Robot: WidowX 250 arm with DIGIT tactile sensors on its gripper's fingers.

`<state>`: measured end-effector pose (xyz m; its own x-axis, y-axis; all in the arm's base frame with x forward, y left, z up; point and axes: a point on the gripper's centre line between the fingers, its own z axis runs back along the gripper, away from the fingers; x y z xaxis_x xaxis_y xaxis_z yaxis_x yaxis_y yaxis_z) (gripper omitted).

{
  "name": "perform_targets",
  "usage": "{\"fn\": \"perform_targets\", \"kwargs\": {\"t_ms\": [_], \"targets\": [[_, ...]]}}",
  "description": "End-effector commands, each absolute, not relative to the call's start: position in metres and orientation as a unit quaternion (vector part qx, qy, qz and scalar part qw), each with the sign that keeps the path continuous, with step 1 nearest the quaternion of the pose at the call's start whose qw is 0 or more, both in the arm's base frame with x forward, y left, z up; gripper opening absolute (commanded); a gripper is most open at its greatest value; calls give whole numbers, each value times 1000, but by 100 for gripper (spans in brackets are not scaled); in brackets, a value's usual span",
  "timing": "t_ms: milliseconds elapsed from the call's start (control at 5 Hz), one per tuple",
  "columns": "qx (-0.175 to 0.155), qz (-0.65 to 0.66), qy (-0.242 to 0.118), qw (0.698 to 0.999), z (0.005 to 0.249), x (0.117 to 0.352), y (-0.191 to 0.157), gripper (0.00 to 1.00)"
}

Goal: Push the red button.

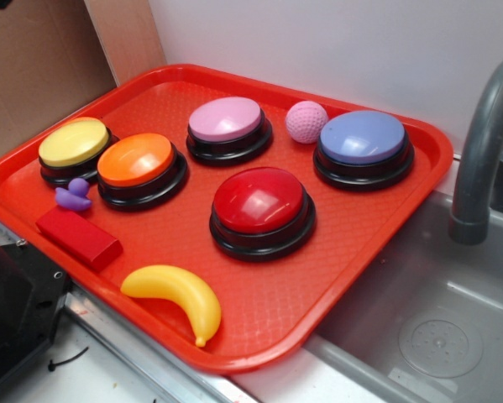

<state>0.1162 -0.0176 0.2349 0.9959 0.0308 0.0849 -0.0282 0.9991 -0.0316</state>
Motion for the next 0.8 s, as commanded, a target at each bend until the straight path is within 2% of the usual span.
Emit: {"fn": "perform_targets", "kwargs": {"t_ms": [0, 200, 400, 600], "targets": [[-15, 15, -43, 999, 235, 116, -18, 100], [81, -113, -65, 988, 196, 166, -65, 100], [71, -235, -74, 966, 157, 203, -107, 100], [42, -339, -81, 936, 130, 213, -122, 100]]}}
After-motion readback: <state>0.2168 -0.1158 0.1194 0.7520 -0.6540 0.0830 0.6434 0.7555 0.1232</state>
